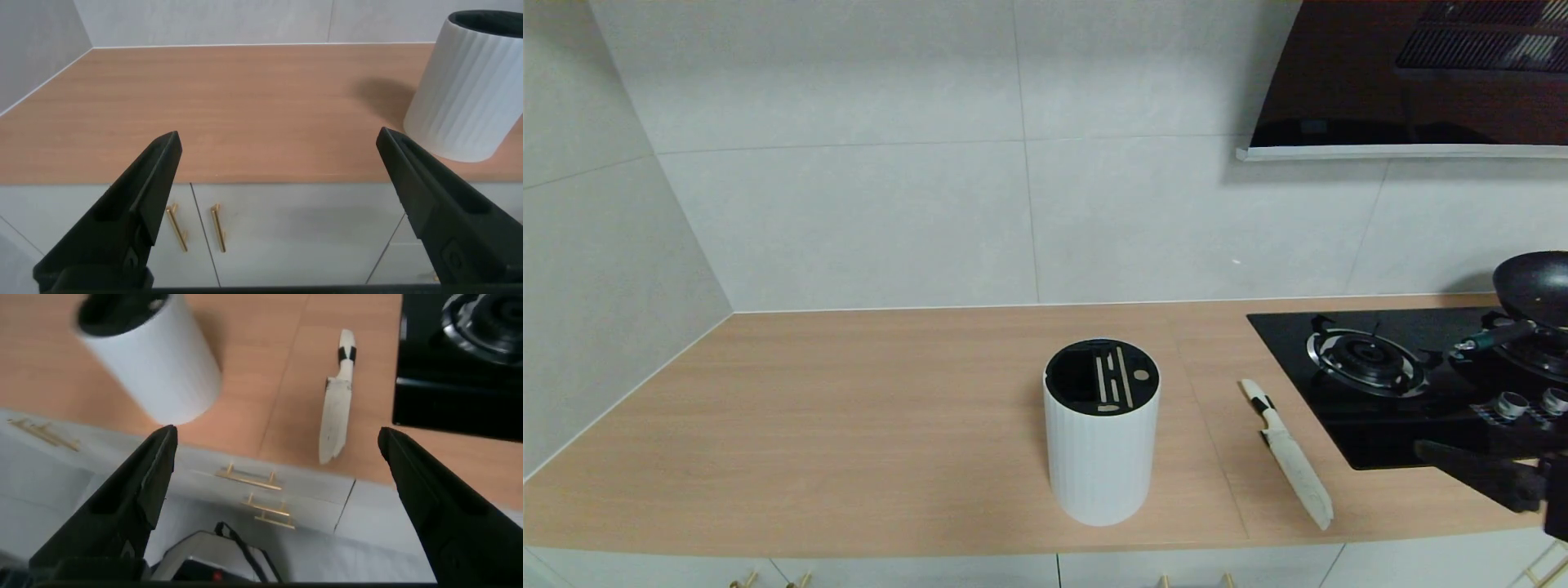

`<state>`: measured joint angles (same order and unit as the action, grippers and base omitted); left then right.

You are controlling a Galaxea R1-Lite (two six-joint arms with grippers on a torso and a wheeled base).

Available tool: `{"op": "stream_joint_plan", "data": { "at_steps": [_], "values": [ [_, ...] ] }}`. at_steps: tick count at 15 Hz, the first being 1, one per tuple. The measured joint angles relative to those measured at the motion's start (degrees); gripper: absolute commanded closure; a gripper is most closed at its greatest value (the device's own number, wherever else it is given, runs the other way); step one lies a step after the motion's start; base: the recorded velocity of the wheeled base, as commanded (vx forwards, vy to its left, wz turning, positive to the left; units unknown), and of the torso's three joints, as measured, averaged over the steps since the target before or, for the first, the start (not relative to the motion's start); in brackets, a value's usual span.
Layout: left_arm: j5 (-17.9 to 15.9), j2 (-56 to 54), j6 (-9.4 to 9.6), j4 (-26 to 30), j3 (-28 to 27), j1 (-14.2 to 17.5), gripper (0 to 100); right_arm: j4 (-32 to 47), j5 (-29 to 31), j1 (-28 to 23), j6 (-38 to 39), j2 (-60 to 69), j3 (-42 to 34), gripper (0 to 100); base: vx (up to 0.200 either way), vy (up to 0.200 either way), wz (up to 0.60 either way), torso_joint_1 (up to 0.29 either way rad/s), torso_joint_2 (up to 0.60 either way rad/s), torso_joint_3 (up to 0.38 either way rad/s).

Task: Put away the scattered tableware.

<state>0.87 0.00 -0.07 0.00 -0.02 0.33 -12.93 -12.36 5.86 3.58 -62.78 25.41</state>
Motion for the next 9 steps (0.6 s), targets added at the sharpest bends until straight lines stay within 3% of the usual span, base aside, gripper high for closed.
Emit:
{"op": "stream_joint_plan", "data": {
  "at_steps": [5,9],
  "values": [
    [0.00,0.00,0.00,-0.05,0.02,0.00,0,-19.97,5.96,1.24,-2.74,-28.10,4.99,0,0.000,0.000,0.00,0.000,0.00,0.000],
    [0.00,0.00,0.00,0.00,0.00,0.00,0,-30.79,10.97,1.94,-4.21,-45.81,8.58,0,0.000,0.000,0.00,0.000,0.00,0.000]
  ]
}}
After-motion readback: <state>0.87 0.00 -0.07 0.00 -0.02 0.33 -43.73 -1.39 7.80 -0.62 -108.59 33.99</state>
